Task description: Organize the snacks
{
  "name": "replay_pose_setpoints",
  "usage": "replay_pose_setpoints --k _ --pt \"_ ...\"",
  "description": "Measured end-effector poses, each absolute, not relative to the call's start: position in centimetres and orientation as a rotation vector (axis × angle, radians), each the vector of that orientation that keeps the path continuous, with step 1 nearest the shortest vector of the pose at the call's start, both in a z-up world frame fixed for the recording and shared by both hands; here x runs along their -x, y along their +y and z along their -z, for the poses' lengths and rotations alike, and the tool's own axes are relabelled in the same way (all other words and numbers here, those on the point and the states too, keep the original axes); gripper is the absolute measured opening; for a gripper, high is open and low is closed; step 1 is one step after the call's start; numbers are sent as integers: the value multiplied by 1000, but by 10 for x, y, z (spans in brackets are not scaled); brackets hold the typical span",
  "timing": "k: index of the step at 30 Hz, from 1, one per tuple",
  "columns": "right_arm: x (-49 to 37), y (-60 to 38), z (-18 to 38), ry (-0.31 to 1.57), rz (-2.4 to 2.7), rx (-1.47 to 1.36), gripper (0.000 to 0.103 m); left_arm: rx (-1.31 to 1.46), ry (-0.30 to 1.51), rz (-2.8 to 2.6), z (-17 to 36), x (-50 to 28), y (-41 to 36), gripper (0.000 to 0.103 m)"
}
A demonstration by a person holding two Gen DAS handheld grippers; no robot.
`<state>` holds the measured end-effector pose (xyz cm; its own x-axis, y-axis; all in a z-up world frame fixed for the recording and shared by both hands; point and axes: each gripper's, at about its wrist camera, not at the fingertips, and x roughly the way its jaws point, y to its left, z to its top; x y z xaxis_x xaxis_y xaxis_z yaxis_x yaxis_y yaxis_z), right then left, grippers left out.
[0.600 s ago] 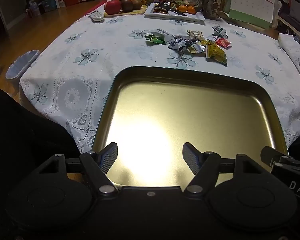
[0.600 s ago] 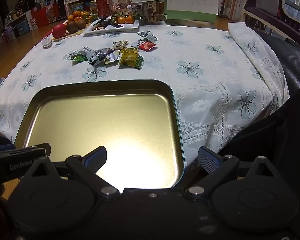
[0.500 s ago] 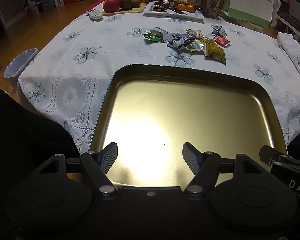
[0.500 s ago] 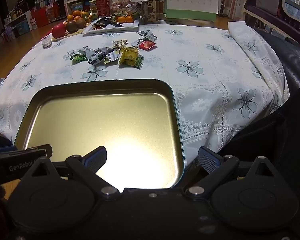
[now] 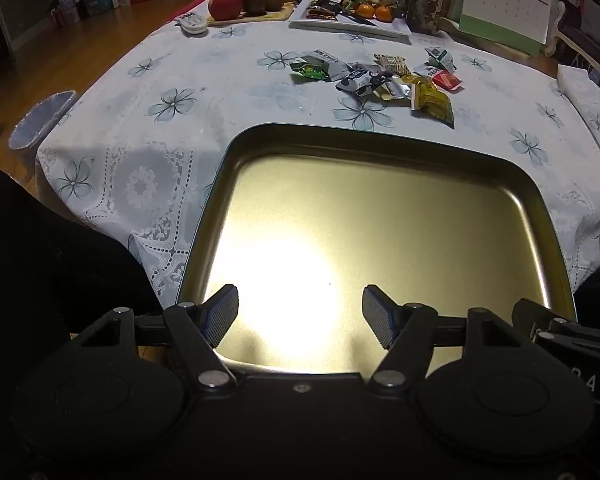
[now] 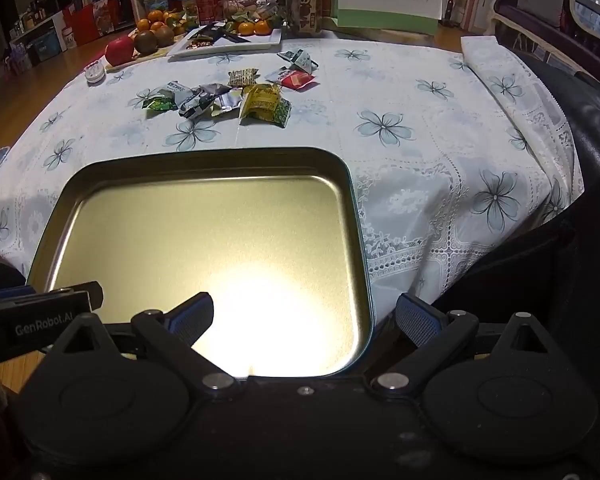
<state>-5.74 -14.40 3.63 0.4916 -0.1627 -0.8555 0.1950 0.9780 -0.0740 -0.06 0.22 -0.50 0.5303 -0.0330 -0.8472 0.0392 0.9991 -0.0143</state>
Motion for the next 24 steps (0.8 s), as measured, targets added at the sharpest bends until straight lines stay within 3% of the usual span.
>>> replay_pose_setpoints --k 24 --pt "49 -148 -29 1138 209 -70 103 -50 1050 69 8 -2 -3 69"
